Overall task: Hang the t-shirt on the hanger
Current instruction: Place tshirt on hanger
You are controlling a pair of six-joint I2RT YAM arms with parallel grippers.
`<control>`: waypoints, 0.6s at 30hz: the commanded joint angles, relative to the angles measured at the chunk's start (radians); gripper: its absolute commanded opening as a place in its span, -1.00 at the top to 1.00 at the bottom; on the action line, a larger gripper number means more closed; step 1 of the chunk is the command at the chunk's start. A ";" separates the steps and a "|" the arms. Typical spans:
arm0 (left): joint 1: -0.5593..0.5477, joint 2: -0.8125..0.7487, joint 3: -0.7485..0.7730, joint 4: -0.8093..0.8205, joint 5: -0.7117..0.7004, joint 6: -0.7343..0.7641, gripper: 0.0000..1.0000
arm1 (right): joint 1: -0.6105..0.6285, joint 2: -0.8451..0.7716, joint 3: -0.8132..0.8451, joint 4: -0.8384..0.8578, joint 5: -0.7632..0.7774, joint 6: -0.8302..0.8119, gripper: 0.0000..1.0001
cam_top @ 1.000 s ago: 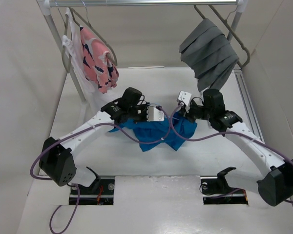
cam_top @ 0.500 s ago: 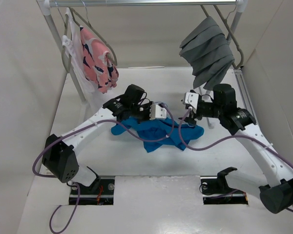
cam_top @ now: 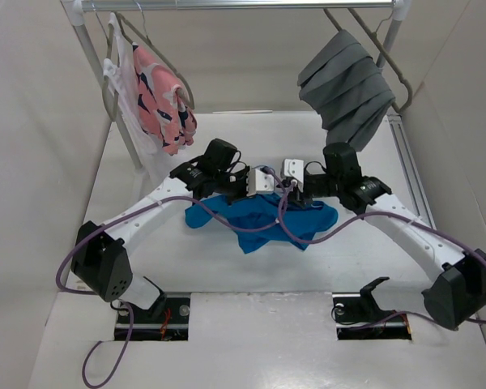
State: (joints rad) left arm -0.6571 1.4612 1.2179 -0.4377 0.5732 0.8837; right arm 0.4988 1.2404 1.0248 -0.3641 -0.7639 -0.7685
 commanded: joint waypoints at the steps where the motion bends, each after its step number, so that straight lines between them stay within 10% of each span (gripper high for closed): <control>1: 0.011 -0.019 0.028 0.036 0.059 -0.026 1.00 | 0.011 0.026 -0.006 0.152 -0.019 0.061 0.13; 4: 0.022 -0.019 0.028 0.036 0.100 -0.035 1.00 | 0.011 0.045 -0.006 0.143 0.024 0.084 0.96; 18: 0.188 0.004 0.071 -0.044 0.070 -0.017 0.90 | -0.218 -0.206 0.104 -0.378 0.239 -0.028 1.00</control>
State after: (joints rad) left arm -0.5198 1.4689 1.2591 -0.4343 0.7315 0.8734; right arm 0.3283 1.0592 1.0603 -0.5163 -0.6685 -0.7460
